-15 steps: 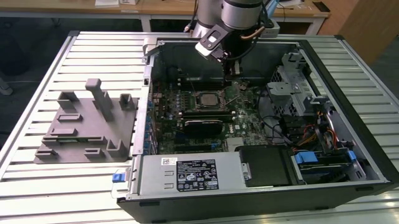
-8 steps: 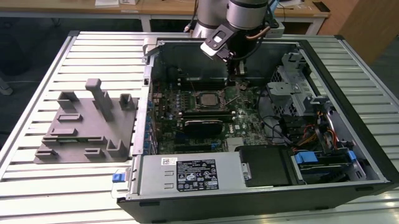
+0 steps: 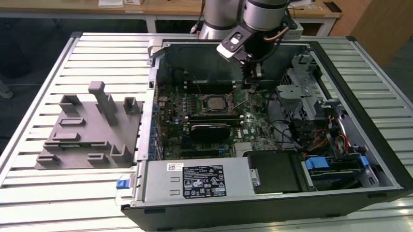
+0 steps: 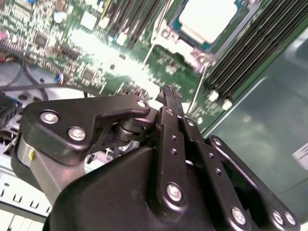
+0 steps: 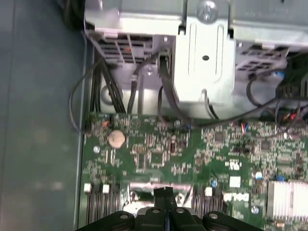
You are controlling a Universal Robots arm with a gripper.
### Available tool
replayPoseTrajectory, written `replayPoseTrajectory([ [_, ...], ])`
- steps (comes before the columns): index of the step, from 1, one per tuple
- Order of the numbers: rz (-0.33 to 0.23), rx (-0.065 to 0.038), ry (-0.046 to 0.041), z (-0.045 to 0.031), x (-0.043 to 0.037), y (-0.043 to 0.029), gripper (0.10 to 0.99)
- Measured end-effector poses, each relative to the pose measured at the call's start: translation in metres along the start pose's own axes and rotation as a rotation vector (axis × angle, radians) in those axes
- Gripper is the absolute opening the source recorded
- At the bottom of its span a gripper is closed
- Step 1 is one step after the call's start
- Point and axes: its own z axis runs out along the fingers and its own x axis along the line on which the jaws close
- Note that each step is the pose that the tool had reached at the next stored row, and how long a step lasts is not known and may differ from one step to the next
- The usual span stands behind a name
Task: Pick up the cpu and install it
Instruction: 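Close the cpu cover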
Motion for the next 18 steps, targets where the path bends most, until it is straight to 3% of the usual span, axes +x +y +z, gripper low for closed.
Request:
replayPoseTrajectory([
  [8, 0.0, 0.0, 0.0002, 0.0004, -0.0009, 0.0262, 0.106],
  [13, 0.0, 0.0, 0.0001, 0.0011, -0.001, 0.0269, 0.106],
  [18, 0.0, 0.0, 0.0, 0.0074, -0.0009, 0.0268, 0.106],
])
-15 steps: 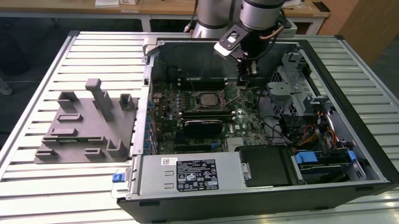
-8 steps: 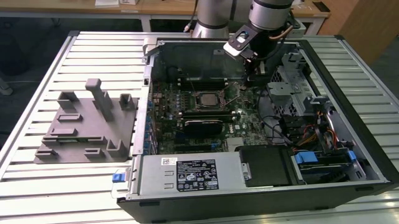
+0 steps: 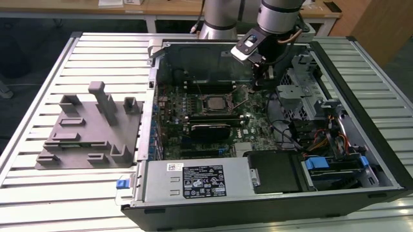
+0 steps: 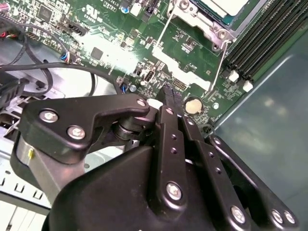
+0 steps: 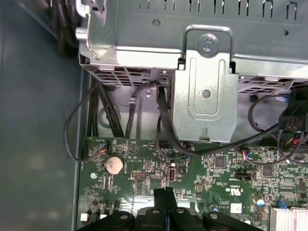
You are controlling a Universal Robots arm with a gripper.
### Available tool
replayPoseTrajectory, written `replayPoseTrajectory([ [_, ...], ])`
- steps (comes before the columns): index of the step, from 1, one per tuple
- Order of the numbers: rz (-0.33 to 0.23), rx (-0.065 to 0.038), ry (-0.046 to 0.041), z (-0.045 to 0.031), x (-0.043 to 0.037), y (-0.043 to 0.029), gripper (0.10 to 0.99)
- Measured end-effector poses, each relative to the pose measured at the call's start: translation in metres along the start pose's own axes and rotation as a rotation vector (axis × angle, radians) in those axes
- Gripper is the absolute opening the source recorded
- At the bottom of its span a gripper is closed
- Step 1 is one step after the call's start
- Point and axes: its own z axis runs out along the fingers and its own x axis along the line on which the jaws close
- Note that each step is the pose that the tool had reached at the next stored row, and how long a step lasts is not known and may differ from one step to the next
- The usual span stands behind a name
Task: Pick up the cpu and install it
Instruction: 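Close the cpu cover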
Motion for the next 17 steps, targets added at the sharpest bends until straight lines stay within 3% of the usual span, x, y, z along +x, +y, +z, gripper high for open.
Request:
replayPoseTrajectory([
  [13, 0.0, 0.002, 0.0001, 0.0144, 0.0003, 0.0006, 0.106],
  [17, 0.0, 0.002, 0.0, 0.0153, 0.0003, 0.0006, 0.106],
])
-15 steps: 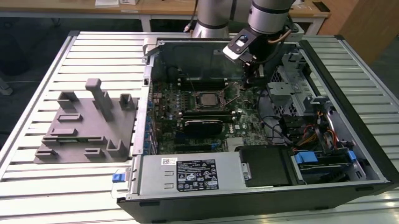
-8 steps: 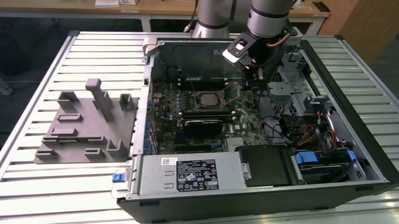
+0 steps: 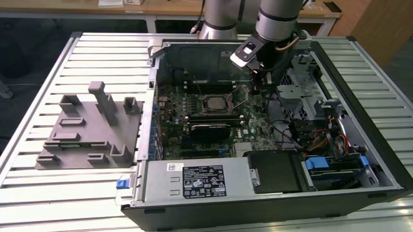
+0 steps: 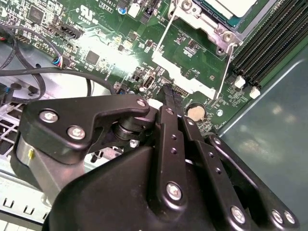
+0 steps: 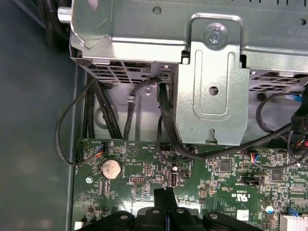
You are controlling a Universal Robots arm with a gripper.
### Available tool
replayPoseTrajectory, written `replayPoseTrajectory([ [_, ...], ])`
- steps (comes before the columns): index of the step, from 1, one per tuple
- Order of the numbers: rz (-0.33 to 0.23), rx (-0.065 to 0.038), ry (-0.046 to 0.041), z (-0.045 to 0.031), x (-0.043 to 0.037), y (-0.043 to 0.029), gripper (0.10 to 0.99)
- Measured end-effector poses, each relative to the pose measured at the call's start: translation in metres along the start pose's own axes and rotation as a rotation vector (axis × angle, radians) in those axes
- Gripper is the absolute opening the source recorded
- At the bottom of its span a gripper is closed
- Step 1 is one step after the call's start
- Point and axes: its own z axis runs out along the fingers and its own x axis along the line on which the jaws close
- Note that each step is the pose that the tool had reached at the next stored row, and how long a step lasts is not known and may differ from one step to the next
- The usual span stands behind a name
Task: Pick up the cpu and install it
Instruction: 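Close the cpu cover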
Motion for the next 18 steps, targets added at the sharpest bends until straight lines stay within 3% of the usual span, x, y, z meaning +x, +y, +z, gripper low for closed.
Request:
replayPoseTrajectory([
  [8, 0.0, 0.0, 0.0001, 0.0, 0.0002, -0.003, 0.106],
  [18, 0.0, 0.0, 0.0001, -0.0001, 0.0007, -0.0183, 0.106],
])
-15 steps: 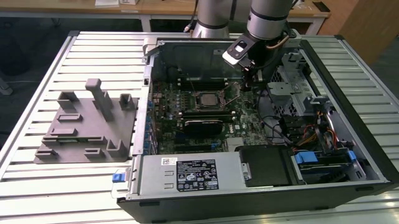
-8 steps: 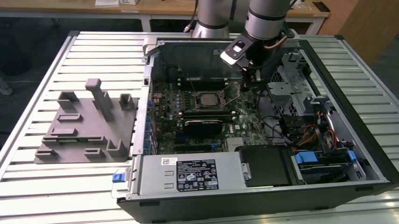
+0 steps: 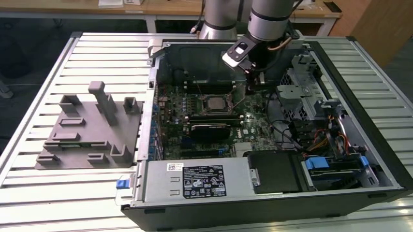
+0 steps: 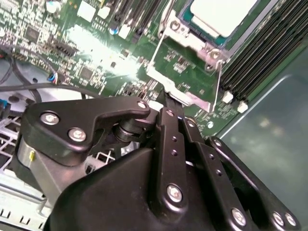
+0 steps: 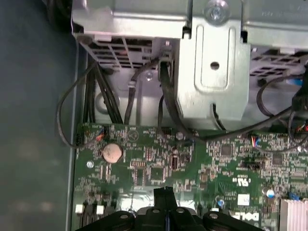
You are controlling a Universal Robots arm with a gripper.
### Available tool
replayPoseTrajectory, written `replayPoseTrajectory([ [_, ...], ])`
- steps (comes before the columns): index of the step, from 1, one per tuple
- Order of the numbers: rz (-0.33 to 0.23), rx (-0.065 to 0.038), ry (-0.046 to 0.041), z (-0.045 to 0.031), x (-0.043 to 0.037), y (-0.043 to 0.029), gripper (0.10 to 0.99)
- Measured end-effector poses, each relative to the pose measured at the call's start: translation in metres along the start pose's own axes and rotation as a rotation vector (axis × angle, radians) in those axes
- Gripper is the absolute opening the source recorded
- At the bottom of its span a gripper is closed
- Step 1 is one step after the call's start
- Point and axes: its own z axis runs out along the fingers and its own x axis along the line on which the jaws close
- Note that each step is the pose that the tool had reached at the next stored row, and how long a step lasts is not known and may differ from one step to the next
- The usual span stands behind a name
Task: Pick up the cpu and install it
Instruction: 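Close the cpu cover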
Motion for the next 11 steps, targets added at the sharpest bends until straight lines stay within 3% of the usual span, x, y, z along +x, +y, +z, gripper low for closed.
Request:
replayPoseTrajectory([
  [6, 0.0, 0.0, 0.0001, -0.0002, 0.0005, -0.0145, 0.106],
  [11, 0.002, 0.0, 0.0001, -0.0003, 0.0011, -0.0311, 0.106],
])
